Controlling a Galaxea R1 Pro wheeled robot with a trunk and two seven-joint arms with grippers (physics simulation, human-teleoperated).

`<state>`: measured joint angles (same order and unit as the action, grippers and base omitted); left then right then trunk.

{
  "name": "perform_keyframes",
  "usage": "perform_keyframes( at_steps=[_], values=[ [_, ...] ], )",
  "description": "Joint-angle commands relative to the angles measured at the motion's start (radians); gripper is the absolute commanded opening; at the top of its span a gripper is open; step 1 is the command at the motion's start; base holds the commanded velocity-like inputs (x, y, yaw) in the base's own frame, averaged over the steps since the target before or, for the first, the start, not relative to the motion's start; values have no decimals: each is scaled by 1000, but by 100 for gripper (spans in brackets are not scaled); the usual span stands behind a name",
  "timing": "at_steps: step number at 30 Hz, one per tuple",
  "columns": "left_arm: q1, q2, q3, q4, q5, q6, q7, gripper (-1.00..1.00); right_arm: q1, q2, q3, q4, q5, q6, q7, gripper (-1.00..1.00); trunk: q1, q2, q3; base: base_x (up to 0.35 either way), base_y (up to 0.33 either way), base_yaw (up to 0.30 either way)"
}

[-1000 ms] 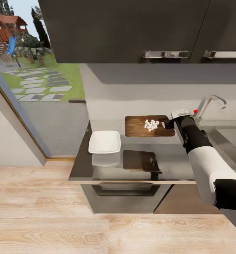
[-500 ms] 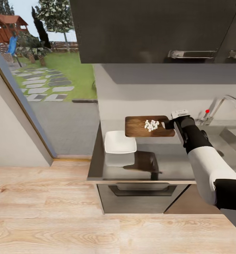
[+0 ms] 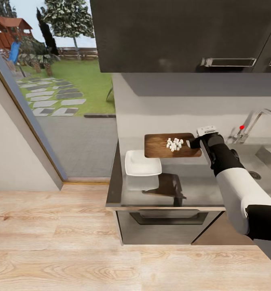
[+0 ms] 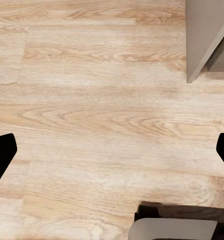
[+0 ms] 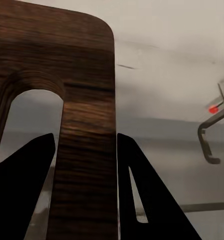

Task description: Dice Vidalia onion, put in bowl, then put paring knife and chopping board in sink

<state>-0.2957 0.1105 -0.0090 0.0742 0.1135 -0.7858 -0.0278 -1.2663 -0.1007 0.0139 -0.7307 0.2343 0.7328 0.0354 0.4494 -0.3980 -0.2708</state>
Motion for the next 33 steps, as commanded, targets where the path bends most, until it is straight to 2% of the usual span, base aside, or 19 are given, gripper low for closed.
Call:
perform_keyframes(
  at_steps=[1,3,6,10,16,21,26,30,33],
  values=[
    [-2,0,-2,4,6,-6,-3,100,-1,0,1,-1,10,5,4,-100,1,-2,-2,0,0,0],
    [-2,0,-2,4,6,-6,-3,100,-1,1,6,-1,31,5,3,-100,1,-2,-2,0,0,0],
    [-2,0,-2,4,6,-6,-3,100,-1,4,36,-2,57,5,3,-100,1,-2,-2,0,0,0],
    [-2,0,-2,4,6,-6,-3,100,-1,9,55,-2,63,6,2,-100,1,-2,-2,0,0,0],
    [-2,0,-2,4,6,-6,-3,100,-1,14,59,-4,67,7,1,-100,1,-2,-2,0,0,0],
    [-2,-2,-2,4,6,-6,-3,100,-1,32,70,-8,73,13,0,-100,1,-2,-2,0,0,0],
    [-2,-2,-2,4,6,-6,-3,100,-1,36,84,-31,85,17,-1,-100,1,-2,-2,0,0,0],
    [-2,-2,-2,4,6,-5,-3,100,-1,37,87,-97,86,86,-1,-100,1,-2,-2,0,0,0],
    [-2,-2,-2,4,6,-6,-3,100,-1,37,89,-129,86,104,-2,-100,1,-2,-2,0,0,0]
  ],
)
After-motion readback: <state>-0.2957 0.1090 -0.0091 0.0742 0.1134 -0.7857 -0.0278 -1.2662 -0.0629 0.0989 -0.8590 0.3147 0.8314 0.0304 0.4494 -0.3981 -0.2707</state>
